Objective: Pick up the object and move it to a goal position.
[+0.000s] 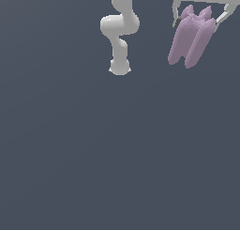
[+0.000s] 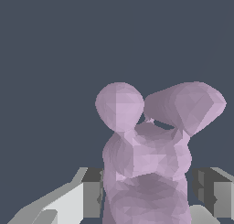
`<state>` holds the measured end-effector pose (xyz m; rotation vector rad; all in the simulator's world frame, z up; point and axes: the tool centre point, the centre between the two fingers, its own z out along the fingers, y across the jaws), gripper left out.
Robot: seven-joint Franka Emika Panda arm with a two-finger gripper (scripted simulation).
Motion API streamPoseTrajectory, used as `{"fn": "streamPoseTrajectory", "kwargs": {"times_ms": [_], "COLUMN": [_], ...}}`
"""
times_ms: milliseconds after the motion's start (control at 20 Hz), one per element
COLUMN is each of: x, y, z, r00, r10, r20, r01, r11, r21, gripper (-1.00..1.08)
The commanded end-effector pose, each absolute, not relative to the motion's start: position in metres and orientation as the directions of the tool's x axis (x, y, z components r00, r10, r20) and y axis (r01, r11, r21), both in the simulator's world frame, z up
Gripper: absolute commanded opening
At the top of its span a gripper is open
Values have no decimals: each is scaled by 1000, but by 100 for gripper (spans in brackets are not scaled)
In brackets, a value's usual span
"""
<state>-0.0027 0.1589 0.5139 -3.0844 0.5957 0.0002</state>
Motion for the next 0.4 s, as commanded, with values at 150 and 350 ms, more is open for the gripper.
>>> {"fn": "streamPoseTrajectory", "kwargs": {"times_ms": [150, 350], "x": [-1, -1], "y": [163, 164], "z": [522, 523], "r00": [928, 928], "r10": [-373, -373], "r20": [0, 0], "r01": [-373, -373], "r11": [-928, -928], "r21": [0, 0], "gripper": [-100, -100]}}
